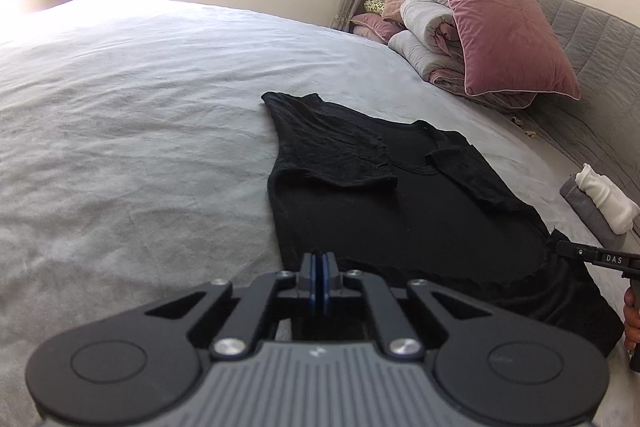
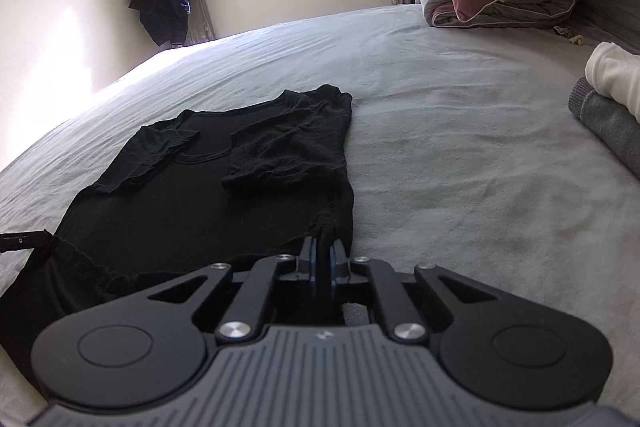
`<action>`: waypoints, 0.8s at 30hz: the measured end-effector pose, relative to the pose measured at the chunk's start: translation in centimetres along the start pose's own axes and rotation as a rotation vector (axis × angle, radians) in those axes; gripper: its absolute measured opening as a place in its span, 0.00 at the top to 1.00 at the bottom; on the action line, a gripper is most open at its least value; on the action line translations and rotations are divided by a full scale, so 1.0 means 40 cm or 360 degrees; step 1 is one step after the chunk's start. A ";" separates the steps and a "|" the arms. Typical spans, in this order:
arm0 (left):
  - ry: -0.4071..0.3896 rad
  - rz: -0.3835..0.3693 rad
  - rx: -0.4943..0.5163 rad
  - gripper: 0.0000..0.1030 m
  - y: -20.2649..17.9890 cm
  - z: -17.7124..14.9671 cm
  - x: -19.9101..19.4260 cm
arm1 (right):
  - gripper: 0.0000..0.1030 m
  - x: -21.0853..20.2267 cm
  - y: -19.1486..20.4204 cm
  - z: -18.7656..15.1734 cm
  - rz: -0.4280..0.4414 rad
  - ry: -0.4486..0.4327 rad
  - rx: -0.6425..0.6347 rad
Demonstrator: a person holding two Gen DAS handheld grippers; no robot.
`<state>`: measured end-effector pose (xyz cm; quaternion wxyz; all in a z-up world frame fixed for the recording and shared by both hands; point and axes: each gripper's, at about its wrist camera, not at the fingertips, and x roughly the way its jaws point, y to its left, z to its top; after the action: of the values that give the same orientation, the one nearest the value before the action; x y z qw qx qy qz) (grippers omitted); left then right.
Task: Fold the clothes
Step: 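Lift the hem with both grippers and fold it toward the collar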
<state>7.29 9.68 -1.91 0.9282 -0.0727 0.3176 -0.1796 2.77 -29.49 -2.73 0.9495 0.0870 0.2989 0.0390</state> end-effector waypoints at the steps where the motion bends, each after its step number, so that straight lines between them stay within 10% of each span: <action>1: -0.0017 0.0004 0.0008 0.97 0.000 -0.001 -0.007 | 0.95 -0.007 0.004 -0.001 -0.0006 -0.0018 -0.0020; 24: -0.0509 0.0085 -0.0102 0.98 -0.008 0.035 -0.082 | 0.96 -0.098 0.053 0.034 -0.0146 -0.0495 -0.0237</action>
<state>5.63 10.65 1.13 0.9686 -0.1214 0.1731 -0.1306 0.28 -28.10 0.96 0.9889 0.0076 0.1484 0.0039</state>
